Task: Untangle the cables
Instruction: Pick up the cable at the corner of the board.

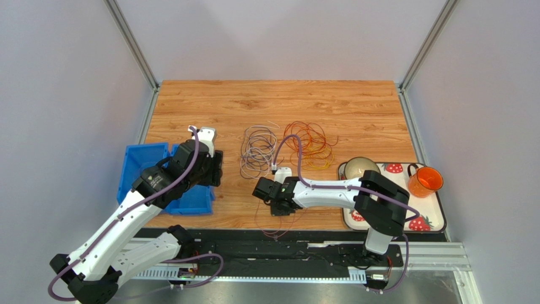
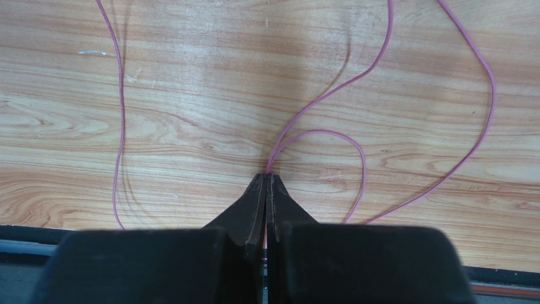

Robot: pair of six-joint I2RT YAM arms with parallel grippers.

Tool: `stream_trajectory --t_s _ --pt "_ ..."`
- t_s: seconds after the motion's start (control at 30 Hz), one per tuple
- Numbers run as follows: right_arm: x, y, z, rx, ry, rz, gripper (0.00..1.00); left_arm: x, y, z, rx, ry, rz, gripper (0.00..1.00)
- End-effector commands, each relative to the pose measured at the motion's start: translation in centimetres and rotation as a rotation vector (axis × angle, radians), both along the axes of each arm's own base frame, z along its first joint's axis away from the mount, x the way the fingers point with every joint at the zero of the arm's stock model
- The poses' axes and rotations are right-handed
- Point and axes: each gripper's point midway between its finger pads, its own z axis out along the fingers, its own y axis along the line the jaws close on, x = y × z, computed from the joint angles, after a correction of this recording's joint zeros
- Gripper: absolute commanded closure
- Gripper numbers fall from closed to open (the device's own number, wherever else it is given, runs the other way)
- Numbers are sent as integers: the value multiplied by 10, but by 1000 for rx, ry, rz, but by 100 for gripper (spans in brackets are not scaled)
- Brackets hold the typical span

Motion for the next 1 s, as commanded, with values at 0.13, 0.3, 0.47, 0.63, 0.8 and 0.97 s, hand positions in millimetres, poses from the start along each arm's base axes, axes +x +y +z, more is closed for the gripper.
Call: stream_trajectory --t_s 0.13,0.3,0.47,0.63,0.8,0.97 --pt "21 -1 23 -55 -120 99 100 0 -5 9 -43 -33 -25 40" --pt "37 15 111 105 -281 188 100 -11 -22 19 -133 -8 -93 40" --pt "40 24 186 253 -404 296 100 -18 -41 31 -242 6 -145 40" --pt "33 23 250 394 -508 386 100 -21 -60 60 -355 -21 -214 40" --pt "26 32 277 482 -543 477 100 -20 -69 78 -405 -39 -236 40" --pt "26 19 264 457 -537 430 100 -18 -80 38 -424 65 -202 40"
